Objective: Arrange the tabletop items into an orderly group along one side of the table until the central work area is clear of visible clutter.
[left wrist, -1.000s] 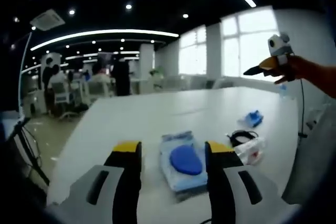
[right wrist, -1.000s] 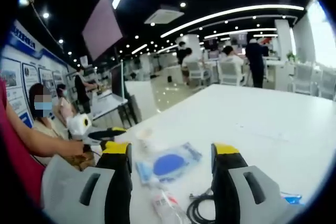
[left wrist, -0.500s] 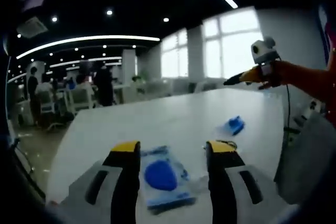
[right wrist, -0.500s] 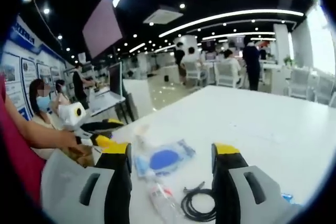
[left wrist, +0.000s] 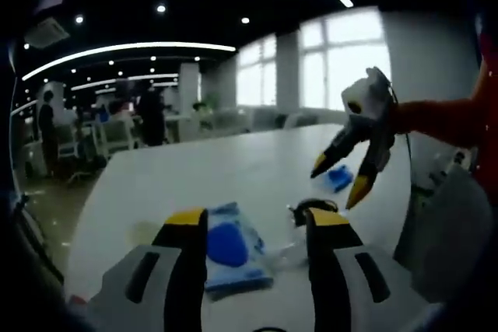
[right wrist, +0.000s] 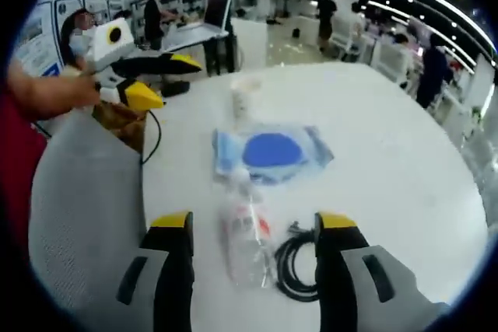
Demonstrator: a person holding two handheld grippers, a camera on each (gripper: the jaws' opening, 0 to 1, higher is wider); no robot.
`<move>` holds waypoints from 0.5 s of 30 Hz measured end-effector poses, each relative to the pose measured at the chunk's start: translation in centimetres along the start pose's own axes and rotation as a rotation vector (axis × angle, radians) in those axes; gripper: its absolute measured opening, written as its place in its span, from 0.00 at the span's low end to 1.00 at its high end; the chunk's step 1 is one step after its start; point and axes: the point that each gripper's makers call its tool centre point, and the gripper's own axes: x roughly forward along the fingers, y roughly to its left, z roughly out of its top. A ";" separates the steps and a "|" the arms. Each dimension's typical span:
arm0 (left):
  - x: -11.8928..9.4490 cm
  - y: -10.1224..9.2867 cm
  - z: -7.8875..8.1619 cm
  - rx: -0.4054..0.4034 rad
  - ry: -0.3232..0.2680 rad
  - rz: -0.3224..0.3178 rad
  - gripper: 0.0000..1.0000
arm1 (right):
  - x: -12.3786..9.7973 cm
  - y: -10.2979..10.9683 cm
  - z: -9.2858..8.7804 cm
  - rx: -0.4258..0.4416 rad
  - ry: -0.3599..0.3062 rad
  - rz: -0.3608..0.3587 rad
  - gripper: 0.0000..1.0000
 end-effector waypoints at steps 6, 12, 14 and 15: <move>-0.4 -0.5 -0.1 -0.017 0.011 -0.002 0.48 | 3.1 0.5 -1.8 -0.069 0.130 0.051 0.60; -0.5 -0.7 -0.1 -0.022 0.017 -0.006 0.48 | 4.7 1.0 -2.8 -0.077 0.185 0.083 0.61; -0.5 -0.9 -0.1 -0.022 0.020 -0.007 0.48 | 5.0 1.0 -3.4 -0.081 0.207 0.089 0.60; -0.5 -0.9 -0.2 -0.023 0.024 -0.009 0.48 | 5.2 1.0 -3.7 -0.083 0.219 0.091 0.60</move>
